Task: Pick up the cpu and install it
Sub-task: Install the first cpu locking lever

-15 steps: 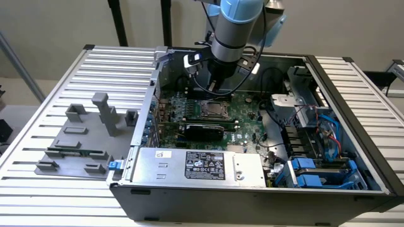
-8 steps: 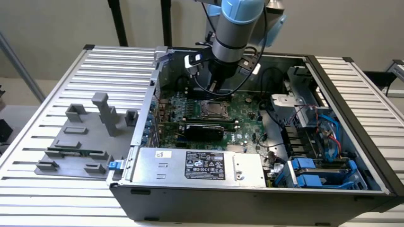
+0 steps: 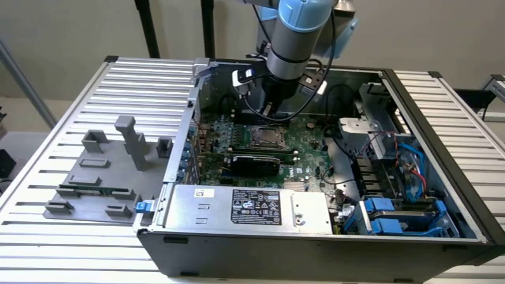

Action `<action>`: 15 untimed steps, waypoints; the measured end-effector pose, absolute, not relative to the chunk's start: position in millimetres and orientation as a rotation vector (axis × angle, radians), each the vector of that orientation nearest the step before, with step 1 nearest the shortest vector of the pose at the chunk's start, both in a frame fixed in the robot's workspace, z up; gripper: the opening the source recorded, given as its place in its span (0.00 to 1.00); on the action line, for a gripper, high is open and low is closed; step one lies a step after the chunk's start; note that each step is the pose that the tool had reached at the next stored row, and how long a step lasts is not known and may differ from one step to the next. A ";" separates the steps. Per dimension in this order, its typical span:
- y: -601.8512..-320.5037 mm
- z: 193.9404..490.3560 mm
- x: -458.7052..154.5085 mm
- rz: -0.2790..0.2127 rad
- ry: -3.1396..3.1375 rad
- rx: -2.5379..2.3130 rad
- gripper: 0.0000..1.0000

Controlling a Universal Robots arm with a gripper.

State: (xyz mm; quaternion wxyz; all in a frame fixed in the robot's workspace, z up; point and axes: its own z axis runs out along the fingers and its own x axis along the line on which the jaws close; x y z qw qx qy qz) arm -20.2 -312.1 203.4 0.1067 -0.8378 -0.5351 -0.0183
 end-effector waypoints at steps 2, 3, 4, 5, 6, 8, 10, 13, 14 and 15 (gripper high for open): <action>-312.4 202.5 -19.5 -0.054 -1.576 -2.467 0.11; -312.5 202.1 -19.2 -0.054 -1.576 -2.467 0.11; -312.7 201.5 -18.8 -0.054 -1.576 -2.467 0.11; -312.8 201.0 -18.5 -0.054 -1.576 -2.467 0.11; -312.9 200.5 -18.2 -0.054 -1.576 -2.467 0.11; -313.2 199.6 -17.6 -0.054 -1.576 -2.467 0.11; -313.3 198.6 -17.1 -0.054 -1.576 -2.467 0.11; -313.5 197.6 -16.2 -0.054 -1.576 -2.467 0.11; -313.5 197.4 -15.8 -0.055 -1.576 -2.467 0.11; -313.6 197.2 -15.5 -0.056 -1.575 -2.466 0.11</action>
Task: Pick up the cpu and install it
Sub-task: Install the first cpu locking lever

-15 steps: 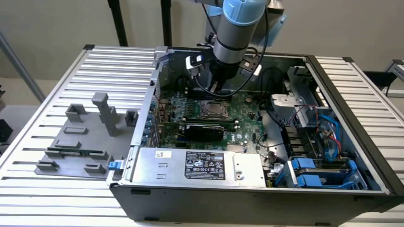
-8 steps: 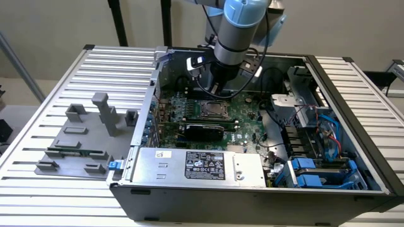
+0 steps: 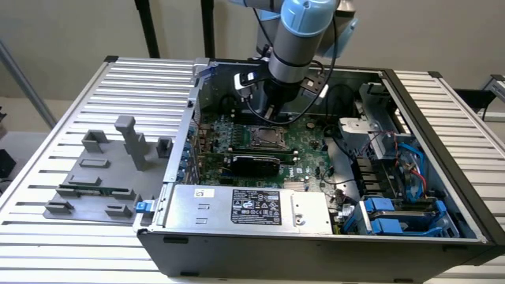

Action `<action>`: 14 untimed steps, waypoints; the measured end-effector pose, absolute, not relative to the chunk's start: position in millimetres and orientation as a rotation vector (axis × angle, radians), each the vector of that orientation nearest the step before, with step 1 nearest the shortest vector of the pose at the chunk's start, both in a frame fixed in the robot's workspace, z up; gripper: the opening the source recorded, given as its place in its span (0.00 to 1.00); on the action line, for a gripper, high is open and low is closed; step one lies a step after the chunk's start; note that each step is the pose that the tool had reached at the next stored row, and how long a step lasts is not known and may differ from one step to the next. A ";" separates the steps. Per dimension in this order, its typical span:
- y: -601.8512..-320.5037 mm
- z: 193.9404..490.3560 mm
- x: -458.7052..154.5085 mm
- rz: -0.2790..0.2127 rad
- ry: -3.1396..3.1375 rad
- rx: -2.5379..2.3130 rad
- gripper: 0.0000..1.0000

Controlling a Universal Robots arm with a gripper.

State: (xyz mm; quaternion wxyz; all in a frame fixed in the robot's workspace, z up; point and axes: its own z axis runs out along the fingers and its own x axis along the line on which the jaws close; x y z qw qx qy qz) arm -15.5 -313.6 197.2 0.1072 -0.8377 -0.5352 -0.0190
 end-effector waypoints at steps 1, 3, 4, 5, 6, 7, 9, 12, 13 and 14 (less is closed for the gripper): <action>-313.8 197.1 -15.3 -0.058 -1.575 -2.465 0.11; -314.4 196.6 -15.0 -0.062 -1.574 -2.462 0.11; -314.8 196.4 -14.9 -0.064 -1.573 -2.460 0.11; -315.3 196.2 -14.7 -0.067 -1.572 -2.458 0.11; -315.8 196.0 -14.6 -0.069 -1.571 -2.456 0.11; -316.3 195.8 -14.3 -0.070 -1.570 -2.455 0.11; -317.0 195.5 -13.7 -0.074 -1.569 -2.452 0.11; -317.9 195.3 -12.2 -0.080 -1.566 -2.446 0.11; -318.2 195.2 -11.6 -0.082 -1.565 -2.444 0.11; -318.6 195.2 -11.0 -0.084 -1.564 -2.442 0.11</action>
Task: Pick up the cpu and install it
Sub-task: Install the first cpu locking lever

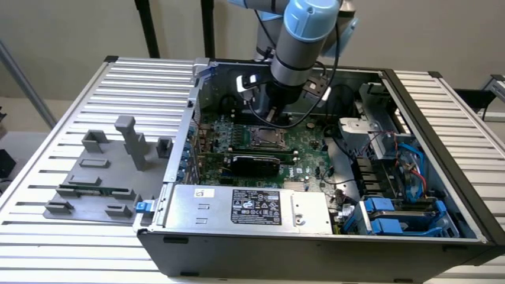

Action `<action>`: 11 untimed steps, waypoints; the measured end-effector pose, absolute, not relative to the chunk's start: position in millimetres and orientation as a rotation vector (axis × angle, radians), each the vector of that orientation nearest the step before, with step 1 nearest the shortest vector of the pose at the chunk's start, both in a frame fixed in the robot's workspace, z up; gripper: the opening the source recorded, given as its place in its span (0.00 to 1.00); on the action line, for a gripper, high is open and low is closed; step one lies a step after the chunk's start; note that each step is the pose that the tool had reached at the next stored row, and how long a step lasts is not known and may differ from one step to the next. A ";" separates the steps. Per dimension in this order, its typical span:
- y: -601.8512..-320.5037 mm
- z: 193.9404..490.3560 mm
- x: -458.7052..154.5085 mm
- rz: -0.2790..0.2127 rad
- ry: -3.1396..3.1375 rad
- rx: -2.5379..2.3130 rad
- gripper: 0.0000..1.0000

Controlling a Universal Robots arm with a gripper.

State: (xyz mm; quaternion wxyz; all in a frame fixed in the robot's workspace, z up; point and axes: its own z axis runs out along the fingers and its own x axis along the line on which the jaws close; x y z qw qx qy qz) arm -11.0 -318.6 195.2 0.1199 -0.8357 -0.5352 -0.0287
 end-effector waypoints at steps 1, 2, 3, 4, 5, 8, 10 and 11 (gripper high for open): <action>-318.9 195.1 -10.3 -0.086 -1.563 -2.440 0.11; -319.3 195.1 -9.8 -0.087 -1.562 -2.439 0.11; -319.7 195.1 -9.3 -0.089 -1.561 -2.437 0.11; -320.0 195.1 -9.0 -0.091 -1.560 -2.435 0.11; -320.4 195.1 -8.6 -0.093 -1.559 -2.433 0.11; -321.6 195.0 -7.7 -0.101 -1.555 -2.425 0.11; -322.5 195.1 -7.2 -0.105 -1.552 -2.421 0.11; -322.9 195.1 -6.8 -0.107 -1.551 -2.419 0.11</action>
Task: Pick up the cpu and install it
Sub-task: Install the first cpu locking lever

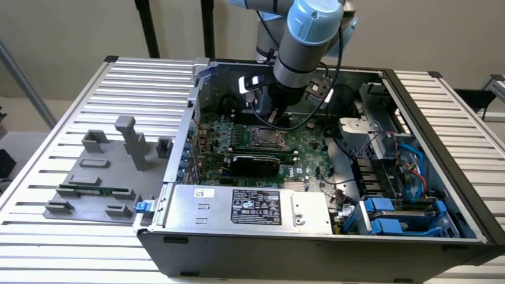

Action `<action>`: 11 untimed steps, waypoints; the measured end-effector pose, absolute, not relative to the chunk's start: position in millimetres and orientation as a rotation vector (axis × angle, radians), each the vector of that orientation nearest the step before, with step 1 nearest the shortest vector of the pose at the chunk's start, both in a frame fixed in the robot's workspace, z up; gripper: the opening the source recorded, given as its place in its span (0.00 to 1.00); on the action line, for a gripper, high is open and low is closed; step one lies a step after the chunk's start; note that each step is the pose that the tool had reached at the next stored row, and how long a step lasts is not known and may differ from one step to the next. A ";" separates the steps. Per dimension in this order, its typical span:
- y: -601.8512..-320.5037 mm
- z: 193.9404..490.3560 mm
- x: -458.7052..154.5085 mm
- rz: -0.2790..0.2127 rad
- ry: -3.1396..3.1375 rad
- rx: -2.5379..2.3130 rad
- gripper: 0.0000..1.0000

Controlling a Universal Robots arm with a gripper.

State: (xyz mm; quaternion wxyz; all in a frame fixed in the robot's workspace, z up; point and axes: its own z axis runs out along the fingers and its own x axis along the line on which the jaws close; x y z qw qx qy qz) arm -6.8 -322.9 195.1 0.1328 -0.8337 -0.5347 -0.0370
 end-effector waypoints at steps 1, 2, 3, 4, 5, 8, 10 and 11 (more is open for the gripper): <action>-323.1 195.0 -6.5 -0.109 -1.550 -2.416 0.11; -323.4 195.0 -6.3 -0.111 -1.549 -2.415 0.11; -323.7 195.0 -6.1 -0.112 -1.548 -2.413 0.11; -324.0 194.9 -6.0 -0.113 -1.548 -2.412 0.11; -324.3 194.8 -6.0 -0.114 -1.547 -2.412 0.11; -325.0 194.1 -5.9 -0.116 -1.547 -2.410 0.11; -325.5 193.7 -5.9 -0.119 -1.546 -2.407 0.11; -325.6 193.5 -5.9 -0.121 -1.545 -2.406 0.11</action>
